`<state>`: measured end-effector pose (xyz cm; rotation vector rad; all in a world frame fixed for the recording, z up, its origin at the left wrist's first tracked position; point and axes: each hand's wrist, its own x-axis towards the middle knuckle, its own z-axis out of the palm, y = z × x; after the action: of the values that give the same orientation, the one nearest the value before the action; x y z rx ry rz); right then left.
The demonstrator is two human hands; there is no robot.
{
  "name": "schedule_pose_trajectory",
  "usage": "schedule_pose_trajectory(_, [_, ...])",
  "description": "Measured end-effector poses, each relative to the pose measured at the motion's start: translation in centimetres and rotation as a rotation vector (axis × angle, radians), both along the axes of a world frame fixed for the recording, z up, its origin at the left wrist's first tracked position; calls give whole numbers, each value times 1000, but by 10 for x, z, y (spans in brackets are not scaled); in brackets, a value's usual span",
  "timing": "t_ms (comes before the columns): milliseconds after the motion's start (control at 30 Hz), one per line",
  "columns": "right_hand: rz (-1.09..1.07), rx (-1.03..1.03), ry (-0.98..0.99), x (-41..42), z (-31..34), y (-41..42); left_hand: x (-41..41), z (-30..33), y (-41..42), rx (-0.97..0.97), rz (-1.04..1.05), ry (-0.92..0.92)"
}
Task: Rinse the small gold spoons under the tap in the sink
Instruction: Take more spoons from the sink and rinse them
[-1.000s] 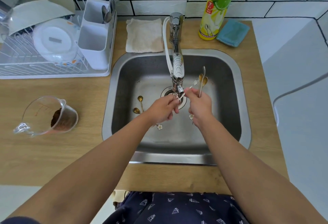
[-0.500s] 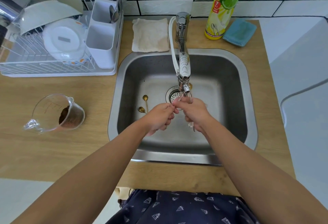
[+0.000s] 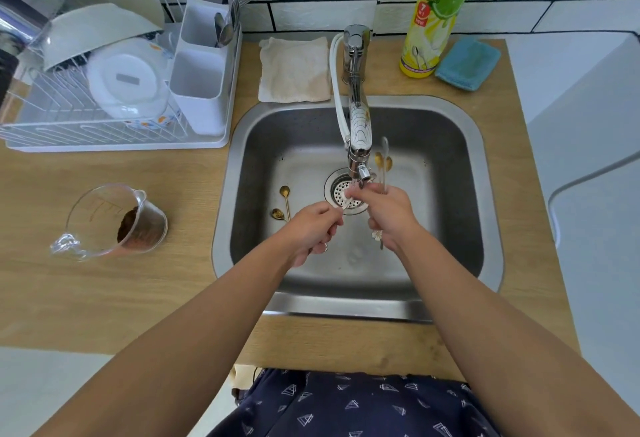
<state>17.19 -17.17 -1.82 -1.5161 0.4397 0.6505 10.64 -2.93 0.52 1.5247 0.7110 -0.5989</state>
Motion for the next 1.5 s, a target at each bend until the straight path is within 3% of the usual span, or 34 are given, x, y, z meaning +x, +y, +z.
schedule_pose_trajectory(100, [136, 25, -29, -13, -2, 4, 0, 0, 1, -2, -16, -40])
schedule_pose_trajectory(233, [-139, 49, 31, 8, -8, -1, -3, -2, 4, 46, -32, -71])
schedule_pose_trajectory(400, [154, -3, -77, -12, -7, 9, -4, -5, 8, 88, -74, -74])
schedule_pose_trajectory(567, [-173, 31, -46, 12, 0, 1, -8, -7, 13, 102, -90, -55])
schedule_pose_trajectory(700, [123, -37, -116, -6, -2, 5, -9, -8, 15, 110, -85, -27])
schedule_pose_trajectory(867, [-61, 7, -17, 3, -5, 6, -3, -2, 13, 156, -78, -39])
schedule_pose_trajectory(1000, [112, 16, -99, -14, -6, 17, 2, 1, 10, 188, -141, -43])
schedule_pose_trajectory(1133, [-241, 39, -13, 13, -6, 1, -4, 3, 16, 216, -132, 57])
schedule_pose_trajectory(1367, [112, -14, -185, -12, -11, 9, -8, -4, 14, 194, -121, -20])
schedule_pose_trajectory(1500, [110, -56, -162, -9, -16, 12, -10, -2, 14, 181, -184, -12])
